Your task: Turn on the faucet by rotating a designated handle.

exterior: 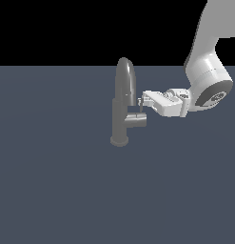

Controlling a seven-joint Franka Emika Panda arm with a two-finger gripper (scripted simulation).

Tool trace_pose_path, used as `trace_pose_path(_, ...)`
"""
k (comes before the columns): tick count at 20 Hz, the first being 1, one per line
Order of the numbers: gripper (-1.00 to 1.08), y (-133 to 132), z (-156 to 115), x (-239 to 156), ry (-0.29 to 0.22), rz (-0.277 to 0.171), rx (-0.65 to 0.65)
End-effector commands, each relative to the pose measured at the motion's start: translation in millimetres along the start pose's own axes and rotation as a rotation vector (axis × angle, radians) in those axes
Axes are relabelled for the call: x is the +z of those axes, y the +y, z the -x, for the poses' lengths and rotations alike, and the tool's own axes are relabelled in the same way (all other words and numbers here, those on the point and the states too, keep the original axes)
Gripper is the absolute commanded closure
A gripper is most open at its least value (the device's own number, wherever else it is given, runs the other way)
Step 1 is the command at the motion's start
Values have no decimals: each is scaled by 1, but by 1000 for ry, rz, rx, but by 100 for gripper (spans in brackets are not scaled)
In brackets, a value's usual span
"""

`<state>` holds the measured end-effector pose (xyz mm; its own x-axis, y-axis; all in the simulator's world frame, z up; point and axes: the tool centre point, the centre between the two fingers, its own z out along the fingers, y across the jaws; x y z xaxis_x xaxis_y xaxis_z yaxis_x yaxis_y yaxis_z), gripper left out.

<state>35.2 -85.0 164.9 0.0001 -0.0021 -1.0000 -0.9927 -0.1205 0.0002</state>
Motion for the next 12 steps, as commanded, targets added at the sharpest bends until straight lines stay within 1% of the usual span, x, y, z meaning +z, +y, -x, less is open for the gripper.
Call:
trace_pose_path(1,108,7,2,0,-2,2,1)
trace_pose_path(9,108,28,6,0,-2,2,1)
trace_pose_path(11,108,23,5,1,1,-1,-3)
trace_pose_path(12,108,26,3,1,1,-1,-3)
